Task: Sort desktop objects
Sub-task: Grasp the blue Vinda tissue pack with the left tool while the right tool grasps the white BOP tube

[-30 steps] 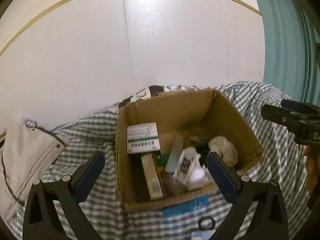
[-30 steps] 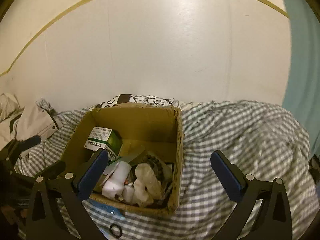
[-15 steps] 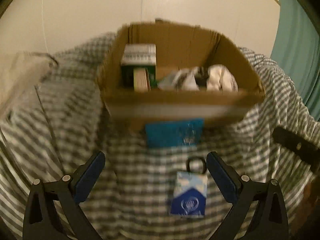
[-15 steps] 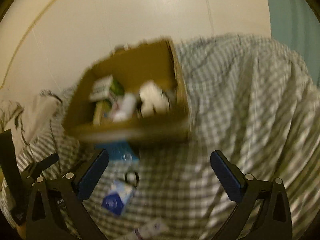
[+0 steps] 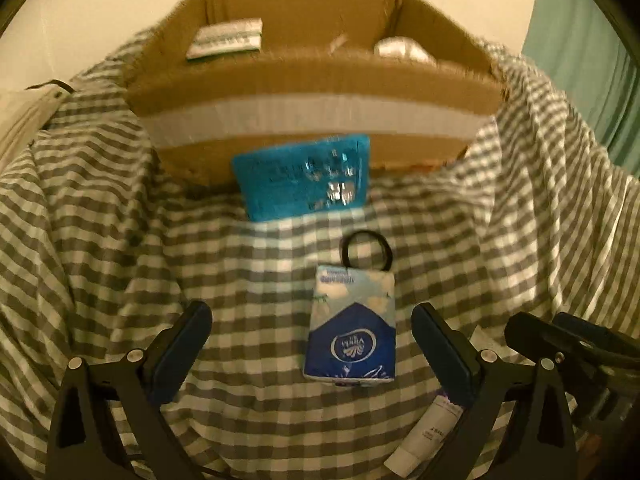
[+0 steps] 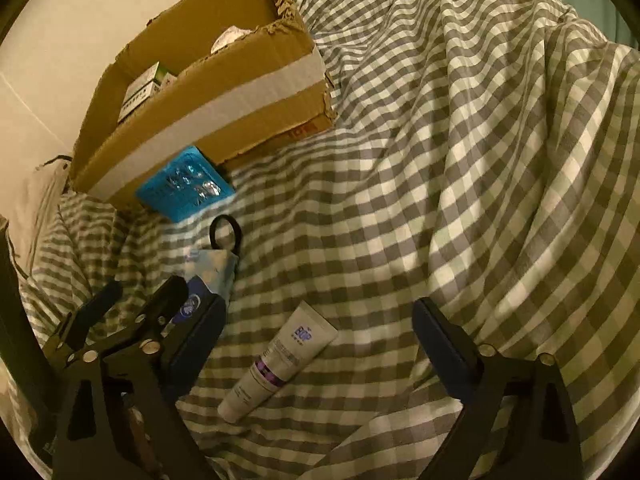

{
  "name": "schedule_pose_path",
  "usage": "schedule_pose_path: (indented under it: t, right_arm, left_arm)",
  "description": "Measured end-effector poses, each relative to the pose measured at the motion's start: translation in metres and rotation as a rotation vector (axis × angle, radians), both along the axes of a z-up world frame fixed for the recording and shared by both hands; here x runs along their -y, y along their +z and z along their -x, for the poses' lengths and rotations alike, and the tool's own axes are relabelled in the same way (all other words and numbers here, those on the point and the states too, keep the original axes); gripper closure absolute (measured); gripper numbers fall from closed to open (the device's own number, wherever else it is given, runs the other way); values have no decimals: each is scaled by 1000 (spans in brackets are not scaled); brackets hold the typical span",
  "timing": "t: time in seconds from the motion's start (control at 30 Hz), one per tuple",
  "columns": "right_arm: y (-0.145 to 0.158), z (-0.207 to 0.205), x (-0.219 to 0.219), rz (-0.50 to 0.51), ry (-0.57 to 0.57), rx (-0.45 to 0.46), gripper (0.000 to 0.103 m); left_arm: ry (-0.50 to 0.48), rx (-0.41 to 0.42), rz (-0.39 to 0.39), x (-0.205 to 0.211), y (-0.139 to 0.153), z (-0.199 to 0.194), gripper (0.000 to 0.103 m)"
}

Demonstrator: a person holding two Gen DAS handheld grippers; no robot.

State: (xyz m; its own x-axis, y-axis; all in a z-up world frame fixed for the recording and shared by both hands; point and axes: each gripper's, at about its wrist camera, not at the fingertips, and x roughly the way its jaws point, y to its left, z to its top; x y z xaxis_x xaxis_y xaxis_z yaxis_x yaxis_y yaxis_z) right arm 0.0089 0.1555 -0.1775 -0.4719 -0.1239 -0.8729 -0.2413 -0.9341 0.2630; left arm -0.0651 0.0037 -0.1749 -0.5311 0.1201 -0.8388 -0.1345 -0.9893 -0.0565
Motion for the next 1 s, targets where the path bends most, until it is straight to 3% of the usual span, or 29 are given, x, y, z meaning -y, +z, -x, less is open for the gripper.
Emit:
schedule_pose_path:
  t: [0.13,0.2,0.27,0.37,0.53,0.67,0.77,0.8,0.83,0.9,1.0]
  right_arm:
    - [-11,-2,1,26,-15,52,19]
    - [-12,-3,4,35,-14,59,20]
    - [-13,-5,10,27,-2,56,20]
    - [-18,-5,18,38,20,77,20]
    - [-35,2,34,91,70,143,20]
    - [-58,14,58,99,180,210,18]
    - [-61,16,59,89,189,184,20]
    - [-59,15,57,99,184,174,27]
    - [-57,14,52,102,169,163,46]
    - [-56,10,38,156,136,143,64]
    - [-55,7,18,269,90,126,76]
  left_arm:
    - [-51,114,12,-11,-27,10,7]
    - [-51,141,20,-11,-35,14,19]
    - [-18,123,-10,-1,-30,15,50]
    - [42,74,-56,21,-17,10,51]
    - [126,-15,-66,52,5,-3,51]
    - [123,-71,-61,53,15,-4,51]
    - [106,-88,-52,49,18,-2,51]
    - [103,-100,-47,49,20,-3,51]
    - [102,-108,-44,50,21,-3,51]
    - [105,-120,-45,51,25,-5,51]
    - [107,-132,-49,49,26,-2,51]
